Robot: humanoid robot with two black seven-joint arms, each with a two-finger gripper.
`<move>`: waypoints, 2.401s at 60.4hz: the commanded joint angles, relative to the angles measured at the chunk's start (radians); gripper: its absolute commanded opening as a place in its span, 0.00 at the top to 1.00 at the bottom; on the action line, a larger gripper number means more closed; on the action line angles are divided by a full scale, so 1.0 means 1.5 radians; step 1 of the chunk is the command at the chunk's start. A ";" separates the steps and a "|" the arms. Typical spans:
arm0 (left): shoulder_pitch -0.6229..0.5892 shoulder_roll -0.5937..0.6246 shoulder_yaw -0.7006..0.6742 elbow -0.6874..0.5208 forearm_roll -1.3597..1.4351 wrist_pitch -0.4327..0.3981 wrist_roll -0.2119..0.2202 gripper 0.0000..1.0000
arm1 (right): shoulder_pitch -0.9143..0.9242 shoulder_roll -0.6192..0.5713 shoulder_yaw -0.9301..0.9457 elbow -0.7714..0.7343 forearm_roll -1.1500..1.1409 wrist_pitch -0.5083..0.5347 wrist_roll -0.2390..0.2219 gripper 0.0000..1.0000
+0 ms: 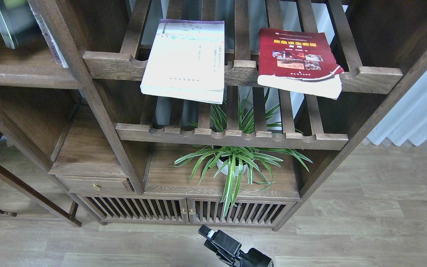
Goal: Organize books on shelf
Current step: 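Place the book on the far shelf and withdraw the left gripper, then reach the right gripper up to the red book on the upper shelf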
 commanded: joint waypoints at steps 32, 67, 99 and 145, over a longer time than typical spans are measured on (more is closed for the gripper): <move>0.095 -0.007 -0.115 -0.109 -0.118 0.000 -0.001 0.59 | 0.000 0.000 0.004 0.001 0.000 0.000 0.000 0.06; 0.451 -0.004 -0.219 -0.261 -0.228 0.000 0.008 0.47 | 0.006 0.000 0.086 0.091 0.023 0.000 0.087 0.06; 0.613 -0.050 -0.170 -0.199 -0.228 0.000 0.005 0.00 | -0.015 0.000 0.247 0.234 0.032 0.000 0.090 0.08; 0.625 -0.060 -0.141 -0.147 -0.228 0.000 0.009 0.00 | 0.074 0.000 0.328 0.379 0.011 0.000 0.083 0.12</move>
